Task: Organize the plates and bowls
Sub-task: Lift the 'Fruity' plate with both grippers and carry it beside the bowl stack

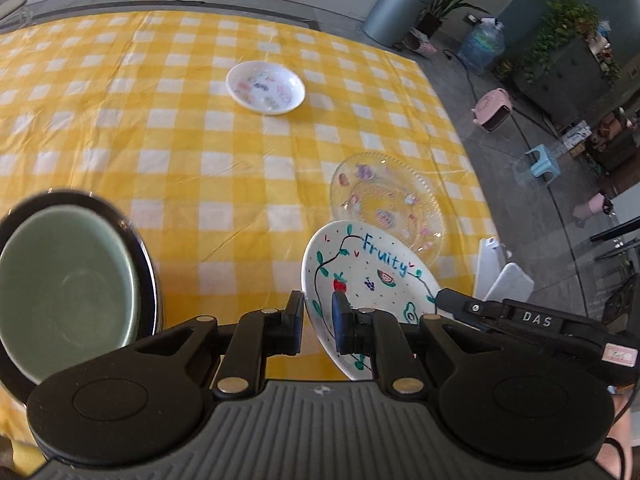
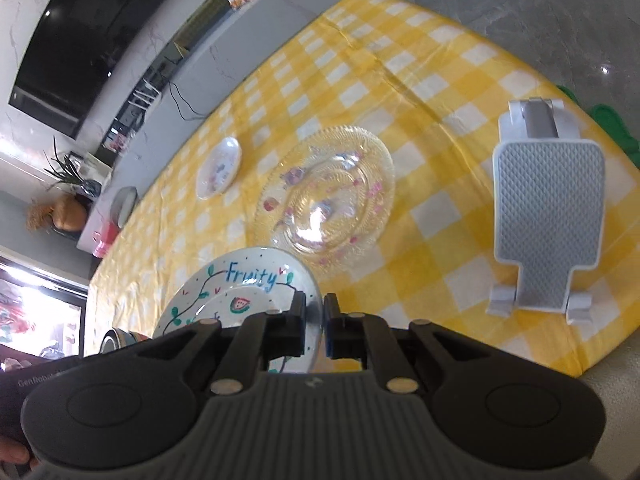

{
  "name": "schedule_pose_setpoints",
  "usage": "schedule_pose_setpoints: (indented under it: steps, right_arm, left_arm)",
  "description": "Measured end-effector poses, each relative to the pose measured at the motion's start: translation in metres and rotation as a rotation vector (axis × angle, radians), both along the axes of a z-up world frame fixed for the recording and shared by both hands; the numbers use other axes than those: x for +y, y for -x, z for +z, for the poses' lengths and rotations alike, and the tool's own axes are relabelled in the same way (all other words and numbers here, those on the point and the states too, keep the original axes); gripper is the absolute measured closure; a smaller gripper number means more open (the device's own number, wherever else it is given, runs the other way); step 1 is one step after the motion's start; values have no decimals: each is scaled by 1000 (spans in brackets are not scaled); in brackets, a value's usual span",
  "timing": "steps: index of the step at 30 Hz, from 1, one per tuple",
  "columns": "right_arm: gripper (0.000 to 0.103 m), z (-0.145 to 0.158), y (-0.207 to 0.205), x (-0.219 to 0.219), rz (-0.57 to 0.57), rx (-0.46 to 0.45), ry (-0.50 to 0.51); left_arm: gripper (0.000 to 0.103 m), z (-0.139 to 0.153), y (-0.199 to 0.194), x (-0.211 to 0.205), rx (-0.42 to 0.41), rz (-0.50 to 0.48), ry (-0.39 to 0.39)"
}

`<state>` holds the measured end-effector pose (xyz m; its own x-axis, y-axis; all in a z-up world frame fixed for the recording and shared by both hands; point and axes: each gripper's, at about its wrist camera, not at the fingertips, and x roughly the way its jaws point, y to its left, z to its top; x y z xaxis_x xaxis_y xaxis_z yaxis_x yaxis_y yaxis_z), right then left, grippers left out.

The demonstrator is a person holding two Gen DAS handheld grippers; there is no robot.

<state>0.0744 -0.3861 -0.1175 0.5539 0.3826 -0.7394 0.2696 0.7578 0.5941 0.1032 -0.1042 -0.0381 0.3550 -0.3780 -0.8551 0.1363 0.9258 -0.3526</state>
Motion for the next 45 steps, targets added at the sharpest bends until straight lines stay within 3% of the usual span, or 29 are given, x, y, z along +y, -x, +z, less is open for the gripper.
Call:
schedule_pose_setpoints:
  steps: [5,9,18,23,45]
  right_arm:
    - [96,0,-3,17,77,21,93]
    - [97,-4,-7,24,121,36,110]
    - [95,-10,-16,44,199,90,214]
    - [94,-12,-20,50,213,98,262]
    - [90,-24,-30,50,180,85,216]
  left_arm:
    - [87,-13,14,5,12,48,-32]
    - [87,-19,25,9,2,79,-49]
    - [87,-32,35,5,-34,83,-98]
    - [87,-40,32,5,-30,106,-84]
    - [86,-61,17,2,-35,158,-132]
